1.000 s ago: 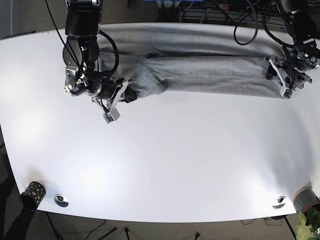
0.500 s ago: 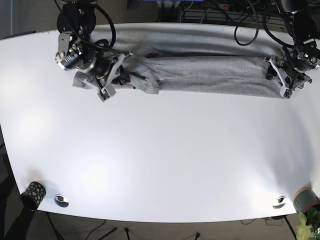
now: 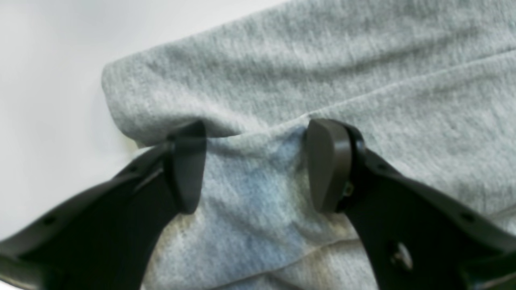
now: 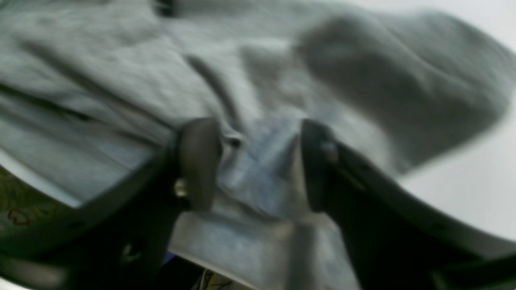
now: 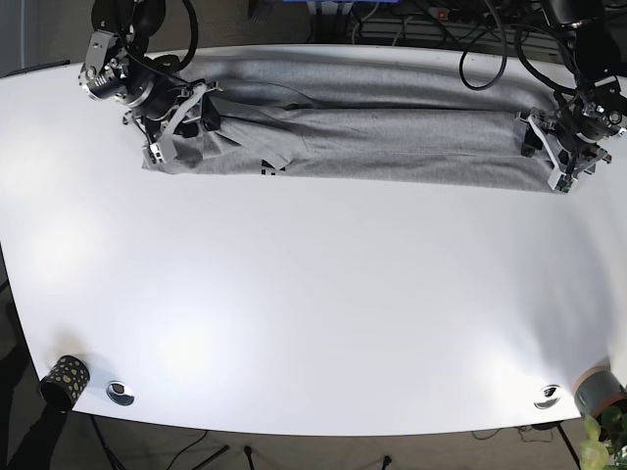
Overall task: Fold the T-shirt properly
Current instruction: 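Fold the hem edge over toward the collar with both grippers, then press the folded layers down and release with both grippers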
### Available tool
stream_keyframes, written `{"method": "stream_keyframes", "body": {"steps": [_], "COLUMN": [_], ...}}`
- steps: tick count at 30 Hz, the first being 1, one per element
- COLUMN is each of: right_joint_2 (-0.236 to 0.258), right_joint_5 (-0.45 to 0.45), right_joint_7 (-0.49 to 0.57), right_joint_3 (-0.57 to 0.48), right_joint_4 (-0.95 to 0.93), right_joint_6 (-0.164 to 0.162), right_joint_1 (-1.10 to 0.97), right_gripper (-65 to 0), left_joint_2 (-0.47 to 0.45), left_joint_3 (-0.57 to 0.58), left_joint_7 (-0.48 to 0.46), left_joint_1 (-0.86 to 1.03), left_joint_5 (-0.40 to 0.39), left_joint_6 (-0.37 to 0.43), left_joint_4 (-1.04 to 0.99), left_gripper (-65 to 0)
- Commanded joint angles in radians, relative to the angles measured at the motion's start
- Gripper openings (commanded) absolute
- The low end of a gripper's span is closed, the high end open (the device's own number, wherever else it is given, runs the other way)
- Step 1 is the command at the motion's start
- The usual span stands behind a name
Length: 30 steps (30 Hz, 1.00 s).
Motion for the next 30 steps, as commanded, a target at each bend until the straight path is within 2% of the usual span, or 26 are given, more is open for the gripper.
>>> {"method": "stream_keyframes", "body": {"steps": [1, 3, 7, 11, 13, 16, 20, 25, 30], "right_joint_2": [0.010, 0.010, 0.010, 0.015, 0.015, 0.015, 0.009, 0.009, 0.017], "right_joint_5": [0.028, 0.041, 0.098, 0.184, 0.186, 0.163, 0.078, -0.012, -0.043], "right_joint_7": [0.022, 0.022, 0.022, 0.020, 0.020, 0.020, 0.022, 0.046, 0.100], "right_joint_3": [0.031, 0.034, 0.032, 0.015, -0.020, -0.071, -0.112, -0.115, -0.115], "right_joint_4": [0.040, 0.076, 0.127, 0.126, 0.126, 0.124, 0.057, -0.078, -0.189], "right_joint_6": [0.010, 0.010, 0.010, 0.010, 0.010, 0.003, 0.002, 0.010, 0.010], "right_joint_1": [-0.010, -0.023, -0.053, -0.069, -0.069, -0.070, -0.061, 0.000, 0.076], "right_gripper": [-25.2, -23.1, -24.1, -24.1, -24.1, -24.1, -24.1, -24.3, -24.3], "left_joint_2": [-0.013, -0.008, -0.005, -0.005, -0.010, -0.013, -0.013, -0.013, -0.013], "left_joint_3": [-0.003, -0.003, -0.006, -0.006, -0.006, -0.006, -0.005, -0.005, -0.003], "left_joint_7": [-0.001, -0.001, -0.001, 0.001, 0.001, 0.001, 0.001, 0.001, -0.001], "left_joint_1": [-0.008, -0.011, -0.030, -0.024, -0.011, 0.019, 0.091, 0.128, 0.098], "left_joint_5": [0.002, -0.001, -0.003, -0.059, -0.084, -0.095, -0.095, -0.092, -0.093], "left_joint_6": [-0.001, -0.001, -0.001, -0.001, -0.001, -0.001, -0.001, -0.001, -0.001], "left_joint_4": [0.014, 0.023, 0.105, 0.163, 0.163, 0.160, 0.158, 0.098, -0.014], "left_gripper": [-27.9, -27.9, -27.9, -27.9, -27.9, -27.9, -27.9, -27.9, -27.9]}}
